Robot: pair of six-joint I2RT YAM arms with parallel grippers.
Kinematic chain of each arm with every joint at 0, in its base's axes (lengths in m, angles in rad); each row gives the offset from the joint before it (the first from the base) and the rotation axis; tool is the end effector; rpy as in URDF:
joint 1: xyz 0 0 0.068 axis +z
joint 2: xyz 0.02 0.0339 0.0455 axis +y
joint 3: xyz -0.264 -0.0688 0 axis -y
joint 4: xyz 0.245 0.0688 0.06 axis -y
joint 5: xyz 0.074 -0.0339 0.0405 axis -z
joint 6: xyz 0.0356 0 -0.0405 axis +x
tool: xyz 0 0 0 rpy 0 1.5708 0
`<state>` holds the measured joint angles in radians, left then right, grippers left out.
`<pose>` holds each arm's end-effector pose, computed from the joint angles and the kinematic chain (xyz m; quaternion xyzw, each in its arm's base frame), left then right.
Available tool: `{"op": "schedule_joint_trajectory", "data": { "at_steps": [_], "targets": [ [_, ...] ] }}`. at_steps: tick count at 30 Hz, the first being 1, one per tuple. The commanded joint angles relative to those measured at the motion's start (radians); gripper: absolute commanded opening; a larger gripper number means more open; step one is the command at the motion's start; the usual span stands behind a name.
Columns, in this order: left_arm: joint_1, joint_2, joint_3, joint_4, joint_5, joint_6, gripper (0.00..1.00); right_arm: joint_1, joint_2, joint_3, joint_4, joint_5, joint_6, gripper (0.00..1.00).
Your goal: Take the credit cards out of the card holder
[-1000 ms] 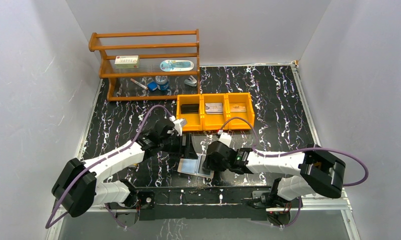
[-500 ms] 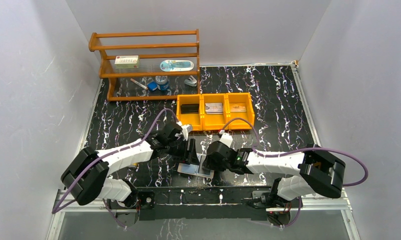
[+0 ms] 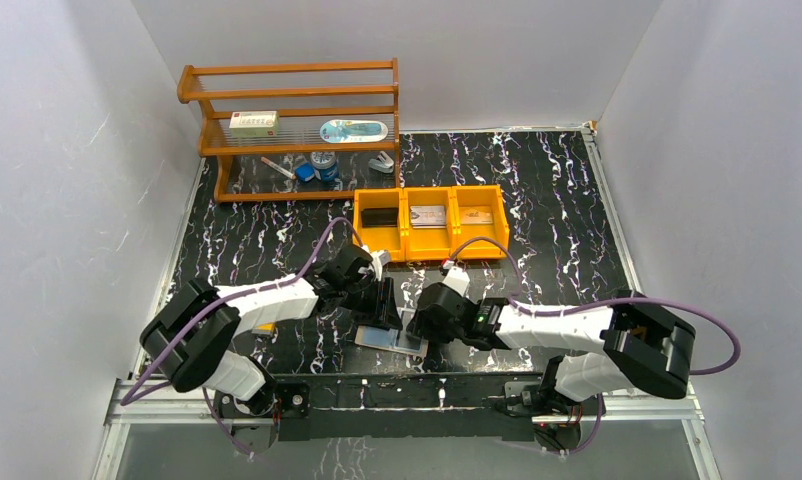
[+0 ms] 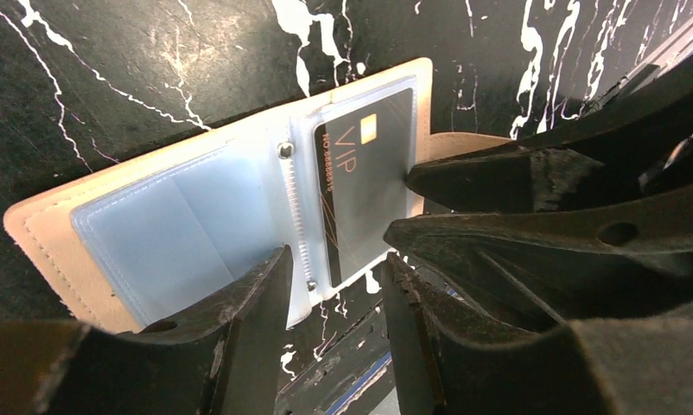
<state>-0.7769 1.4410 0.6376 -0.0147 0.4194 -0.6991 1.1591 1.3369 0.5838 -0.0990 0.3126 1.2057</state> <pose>0.1837 -0.2010 0.1629 0.1118 0.9060 -0.3851 0.1357 0.1099 0.2244 0.1653 0.0763 0.9232 0.2663 0.2664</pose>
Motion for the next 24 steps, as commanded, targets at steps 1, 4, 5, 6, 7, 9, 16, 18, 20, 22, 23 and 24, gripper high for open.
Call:
{"op": "schedule_joint_trajectory", "data": {
  "at_steps": [1,4,5,6,7,9,16,18,20,22,23,24],
  "targets": [
    [-0.007,0.013,0.001,0.019,0.007,-0.008,0.41,-0.004,-0.029,-0.025,-0.051,0.040,0.010,0.48],
    [-0.007,0.026,-0.007,0.018,0.002,-0.001,0.40,-0.005,-0.031,-0.030,-0.042,0.037,0.011,0.48],
    [-0.007,0.030,-0.008,0.019,0.002,0.000,0.39,-0.005,-0.029,-0.031,-0.039,0.035,0.011,0.48],
    [-0.007,0.034,-0.008,0.019,0.004,-0.001,0.39,-0.006,-0.025,-0.032,-0.038,0.033,0.011,0.48],
    [-0.008,0.037,-0.009,0.020,0.006,-0.001,0.39,-0.006,-0.021,-0.030,-0.038,0.031,0.011,0.48],
    [-0.007,0.040,-0.010,0.019,0.009,0.002,0.38,-0.006,-0.011,-0.031,-0.031,0.027,0.011,0.48],
    [-0.008,0.036,-0.025,0.025,0.005,0.000,0.35,-0.029,0.065,-0.013,-0.011,-0.030,0.002,0.48],
    [-0.009,0.041,-0.033,0.038,0.004,-0.008,0.34,-0.037,0.066,-0.022,0.019,-0.051,-0.006,0.48],
    [-0.009,0.048,-0.045,0.069,0.005,-0.026,0.31,-0.055,0.043,-0.067,0.110,-0.104,-0.017,0.47],
    [-0.008,0.042,-0.047,0.078,0.000,-0.034,0.24,-0.066,0.037,-0.076,0.100,-0.104,0.000,0.47],
    [-0.007,0.036,-0.047,0.078,-0.005,-0.035,0.22,-0.068,0.038,-0.081,0.102,-0.106,0.003,0.47],
    [-0.008,0.024,-0.049,0.078,-0.014,-0.041,0.19,-0.071,0.039,-0.086,0.104,-0.111,0.007,0.47]
  ]
}}
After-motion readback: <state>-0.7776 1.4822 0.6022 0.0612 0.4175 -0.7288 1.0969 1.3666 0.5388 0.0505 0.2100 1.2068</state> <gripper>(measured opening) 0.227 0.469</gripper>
